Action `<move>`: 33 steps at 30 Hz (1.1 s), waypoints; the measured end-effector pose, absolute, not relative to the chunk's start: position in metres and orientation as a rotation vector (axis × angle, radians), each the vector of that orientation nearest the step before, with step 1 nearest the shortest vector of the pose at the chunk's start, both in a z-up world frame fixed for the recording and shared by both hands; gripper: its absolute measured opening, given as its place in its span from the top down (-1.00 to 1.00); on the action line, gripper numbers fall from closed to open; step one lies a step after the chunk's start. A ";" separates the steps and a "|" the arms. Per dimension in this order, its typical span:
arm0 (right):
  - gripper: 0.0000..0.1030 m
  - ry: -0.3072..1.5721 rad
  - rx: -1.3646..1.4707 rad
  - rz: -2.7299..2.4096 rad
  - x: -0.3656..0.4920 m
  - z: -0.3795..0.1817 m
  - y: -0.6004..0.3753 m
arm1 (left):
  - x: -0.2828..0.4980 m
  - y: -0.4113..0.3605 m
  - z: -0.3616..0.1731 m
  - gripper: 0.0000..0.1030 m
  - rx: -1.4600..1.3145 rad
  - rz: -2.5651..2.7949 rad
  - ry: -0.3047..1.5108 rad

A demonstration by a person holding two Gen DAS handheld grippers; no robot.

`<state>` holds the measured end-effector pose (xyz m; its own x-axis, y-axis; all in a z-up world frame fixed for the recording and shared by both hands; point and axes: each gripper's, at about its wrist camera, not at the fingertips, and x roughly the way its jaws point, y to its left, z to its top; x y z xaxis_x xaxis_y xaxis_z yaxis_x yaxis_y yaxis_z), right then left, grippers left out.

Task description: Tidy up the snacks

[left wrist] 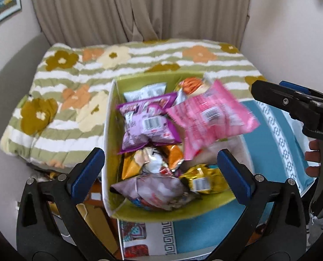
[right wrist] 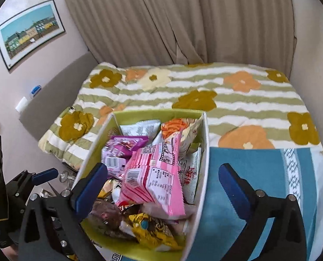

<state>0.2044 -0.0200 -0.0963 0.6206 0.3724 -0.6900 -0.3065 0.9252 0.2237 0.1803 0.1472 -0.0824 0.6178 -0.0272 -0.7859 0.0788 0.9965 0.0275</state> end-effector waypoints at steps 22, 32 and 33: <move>-0.98 0.605 -0.009 0.120 0.021 -0.028 -0.152 | 0.013 0.055 0.006 -0.99 0.021 0.044 0.615; -0.98 0.592 -0.004 0.069 -0.003 -0.030 -0.169 | -0.010 0.038 0.005 -0.99 0.045 0.020 0.595; -0.98 0.589 -0.003 0.068 -0.005 -0.030 -0.170 | -0.010 0.038 0.005 -0.99 0.047 0.018 0.597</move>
<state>-0.0051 -0.1703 -0.0303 0.8292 0.0628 -0.5555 -0.0645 0.9978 0.0164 -0.0101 0.0377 0.0047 0.8270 0.0309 -0.5614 -0.0036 0.9988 0.0496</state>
